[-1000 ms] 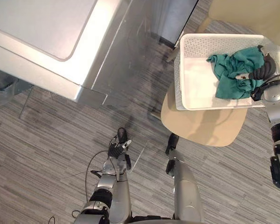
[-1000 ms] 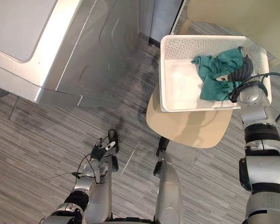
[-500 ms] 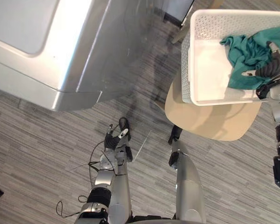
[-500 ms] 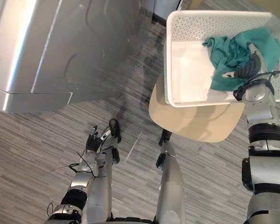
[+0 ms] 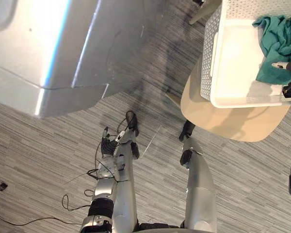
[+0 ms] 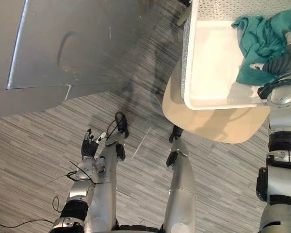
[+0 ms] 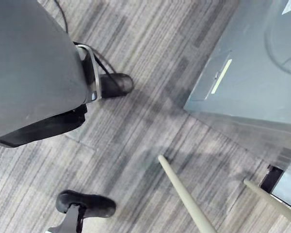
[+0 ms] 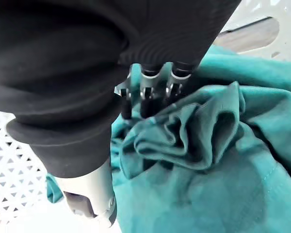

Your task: Pick up the laundry basket with both hands and put the clothes into the washing machine.

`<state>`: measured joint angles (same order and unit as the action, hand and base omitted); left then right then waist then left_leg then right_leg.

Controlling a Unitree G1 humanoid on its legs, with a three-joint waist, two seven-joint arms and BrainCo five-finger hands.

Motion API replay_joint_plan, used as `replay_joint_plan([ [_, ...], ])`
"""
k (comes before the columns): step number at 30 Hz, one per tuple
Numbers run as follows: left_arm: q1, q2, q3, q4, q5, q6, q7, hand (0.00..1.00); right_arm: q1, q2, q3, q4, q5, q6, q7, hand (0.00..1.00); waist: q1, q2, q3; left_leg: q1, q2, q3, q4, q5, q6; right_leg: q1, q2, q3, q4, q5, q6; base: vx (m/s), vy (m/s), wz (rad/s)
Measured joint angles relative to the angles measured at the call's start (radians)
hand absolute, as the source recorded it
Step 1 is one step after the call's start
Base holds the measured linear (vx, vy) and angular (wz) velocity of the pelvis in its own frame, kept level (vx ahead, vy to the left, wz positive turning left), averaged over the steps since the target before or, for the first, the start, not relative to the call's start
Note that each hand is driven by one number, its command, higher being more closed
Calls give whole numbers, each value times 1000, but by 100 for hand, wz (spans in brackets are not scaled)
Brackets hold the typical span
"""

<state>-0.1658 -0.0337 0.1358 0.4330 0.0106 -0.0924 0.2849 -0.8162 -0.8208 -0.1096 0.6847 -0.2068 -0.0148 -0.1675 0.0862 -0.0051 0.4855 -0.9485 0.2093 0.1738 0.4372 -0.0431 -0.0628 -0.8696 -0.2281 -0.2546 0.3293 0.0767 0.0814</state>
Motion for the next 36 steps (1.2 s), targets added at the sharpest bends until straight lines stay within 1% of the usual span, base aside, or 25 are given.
replay_joint_plan([
  [2,0,-4,14,1,0,1,3,0,2,23,3,8,-1,0,9,100,0,0,0,11,-1,-9,-3,1,-2,15,0,-10,0,-2,-2,11,2,9],
  [5,0,-3,15,0,-1,1,4,0,41,62,19,12,-13,-2,39,100,7,-2,-1,50,-5,-19,-29,8,-10,56,-3,-30,-2,-15,-1,28,-8,16],
  [7,0,0,26,-1,-1,1,7,0,64,89,34,12,-13,-2,42,100,11,-8,-5,76,-7,-25,-51,19,-17,82,-2,-44,-6,-21,-5,42,-20,18],
  [9,1,9,33,0,-2,1,17,0,87,139,34,1,-8,-2,42,100,13,-20,-12,101,-5,-33,-71,26,-23,107,3,-51,-14,-26,-8,51,-22,9],
  [11,1,10,33,0,-2,1,24,0,109,185,39,-11,4,-7,43,100,12,-26,-16,121,-5,-31,-77,26,-23,125,5,-51,-19,-26,-8,52,-18,1],
  [13,1,8,33,2,-1,1,24,0,161,241,58,-38,10,-5,40,100,10,-28,-17,145,-3,-33,-80,26,-23,151,6,-60,-21,-26,-8,51,-14,3],
  [14,1,9,34,8,-1,1,25,0,198,282,66,-56,12,-6,40,100,10,-29,-17,160,-2,-33,-84,26,-23,165,7,-66,-21,-26,-8,54,-25,5],
  [15,1,10,34,19,-1,2,27,0,260,358,85,-79,12,-5,39,100,10,-29,-17,186,0,-34,-90,26,-23,192,8,-74,-22,-26,-9,43,-23,5],
  [16,1,10,35,25,-1,1,27,0,286,392,100,-77,12,-4,39,100,10,-29,-17,198,0,-33,-91,26,-23,205,9,-75,-24,-26,-9,36,-32,5],
  [17,0,11,35,47,-1,1,28,0,338,460,111,-61,12,-1,38,100,10,-29,-18,221,1,-33,-94,26,-23,231,11,-76,-34,-27,-9,0,0,0],
  [19,-1,12,41,82,0,2,29,0,412,554,131,-4,12,-3,37,100,10,-33,-20,255,-1,-34,-109,26,-23,269,14,-78,-55,-27,-9,1,-20,2],
  [21,-1,13,55,112,0,3,37,0,448,619,147,66,14,-3,36,100,8,-33,-20,277,-2,-36,-116,27,-24,297,16,-88,-68,-28,-9,-34,-24,8],
  [22,-3,15,55,135,1,7,48,0,480,662,154,113,18,-4,35,100,5,-34,-21,300,-6,-39,-133,34,-29,320,16,-96,-76,-28,-9,-57,-28,16],
  [23,-4,19,55,155,2,7,50,0,504,688,168,143,23,-4,35,100,5,-36,-22,318,-10,-42,-150,41,-32,338,16,-101,-81,-28,-8,-52,-22,24],
  [25,-8,25,56,210,5,8,70,0,555,747,203,182,48,-6,34,100,5,-45,-29,362,-18,-55,-195,65,-34,378,17,-113,-94,-28,-9,-41,-28,23],
  [28,-10,31,54,262,6,10,88,0,567,788,231,201,71,-14,20,100,5,-62,-42,389,-21,-60,-227,84,-39,402,18,-127,-111,-27,-9,-28,-28,13],
  [30,-11,35,45,316,11,18,97,0,560,804,240,201,118,-26,-4,100,7,-72,-47,423,-33,-67,-254,99,-39,435,18,-132,-124,-24,-9,-11,-18,16],
  [31,-12,51,10,367,23,20,117,0,513,803,245,192,164,-45,-37,100,7,-73,-48,463,-40,-72,-270,107,-41,481,17,-141,-143,-18,-5,6,-20,16],
  [32,-16,59,-4,382,32,21,129,0,490,802,243,190,185,-62,-59,100,7,-74,-49,475,-44,-74,-285,115,-39,492,17,-146,-151,-14,-3,7,-26,16],
  [34,-16,70,-19,396,41,22,133,0,465,800,227,185,205,-73,-74,100,7,-73,-56,476,-50,-82,-297,122,-36,495,17,-150,-157,-11,0,16,-15,10],
  [35,-15,76,-28,401,41,25,134,0,427,798,180,185,209,-54,-74,100,9,-73,-56,482,-54,-88,-305,126,-36,499,16,-154,-159,-9,3,27,-19,7],
  [36,-14,79,-33,400,41,27,134,0,397,790,148,185,212,-47,-76,100,12,-73,-56,486,-55,-87,-308,127,-35,502,15,-154,-162,-7,4,0,0,0],
])
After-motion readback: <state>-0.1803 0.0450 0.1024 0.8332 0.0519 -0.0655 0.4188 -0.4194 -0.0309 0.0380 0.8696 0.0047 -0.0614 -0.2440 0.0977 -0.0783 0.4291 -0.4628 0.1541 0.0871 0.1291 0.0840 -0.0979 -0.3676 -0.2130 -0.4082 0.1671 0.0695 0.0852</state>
